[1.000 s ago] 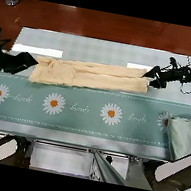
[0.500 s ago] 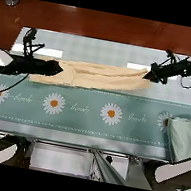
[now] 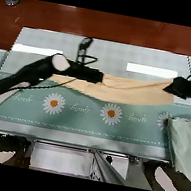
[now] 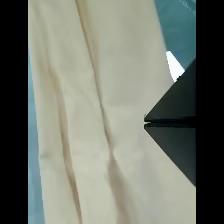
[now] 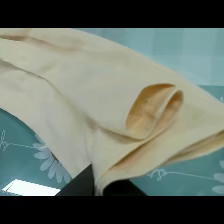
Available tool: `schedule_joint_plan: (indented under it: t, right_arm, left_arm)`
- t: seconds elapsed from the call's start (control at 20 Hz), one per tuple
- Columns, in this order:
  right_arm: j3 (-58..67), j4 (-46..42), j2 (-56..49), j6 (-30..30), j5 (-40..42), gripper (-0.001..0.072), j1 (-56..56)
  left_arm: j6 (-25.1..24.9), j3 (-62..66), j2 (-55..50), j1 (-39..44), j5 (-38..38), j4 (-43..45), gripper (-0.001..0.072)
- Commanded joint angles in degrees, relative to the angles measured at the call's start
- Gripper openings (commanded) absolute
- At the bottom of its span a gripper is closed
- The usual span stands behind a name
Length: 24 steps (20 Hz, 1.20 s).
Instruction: Fold the shirts.
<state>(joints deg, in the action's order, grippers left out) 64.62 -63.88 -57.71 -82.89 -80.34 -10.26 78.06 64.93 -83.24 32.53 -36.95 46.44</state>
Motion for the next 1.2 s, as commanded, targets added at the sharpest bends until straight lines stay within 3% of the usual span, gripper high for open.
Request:
schedule_joint_plan:
  t: [0.0, 0.25, 0.5, 0.65, 0.85, 1.05, 1.15]
  right_arm:
    - [-6.5, -0.9, 12.4, -3.3, -0.4, 0.0025, 0.0]
    - [-6.5, 1.3, 14.4, -4.0, -2.2, 0.0026, 0.2]
    - [-6.5, 1.4, 14.3, -3.9, -0.9, 0.0026, 0.3]
    - [-6.5, 2.5, 14.3, -3.9, -1.2, 0.0026, 0.3]
    - [-6.5, 5.5, 14.3, -3.9, 0.2, 0.0026, 0.3]
    - [-4.9, 6.5, 11.3, -4.7, 2.1, 0.0026, 5.1]
    - [-2.7, 6.4, 7.4, -5.5, 4.3, 0.0026, 10.3]
  left_arm:
    - [4.1, 14.3, -15.4, 8.5, -3.5, 0.1, 0.0027]
    - [8.8, 32.4, -32.4, 18.3, -16.4, 0.0, 0.0027]
    - [8.7, 35.5, -33.5, 22.6, -20.6, 0.1, 0.0028]
    - [8.7, 36.1, -30.8, 15.9, -23.3, 0.3, 0.0028]
    - [9.2, 36.1, -23.4, 0.8, -27.8, 0.8, 0.0028]
    - [11.2, 33.9, -12.9, -13.4, -33.8, 13.3, 0.0029]
    - [10.1, 26.1, -4.7, -20.4, -32.9, 15.6, 0.0029]
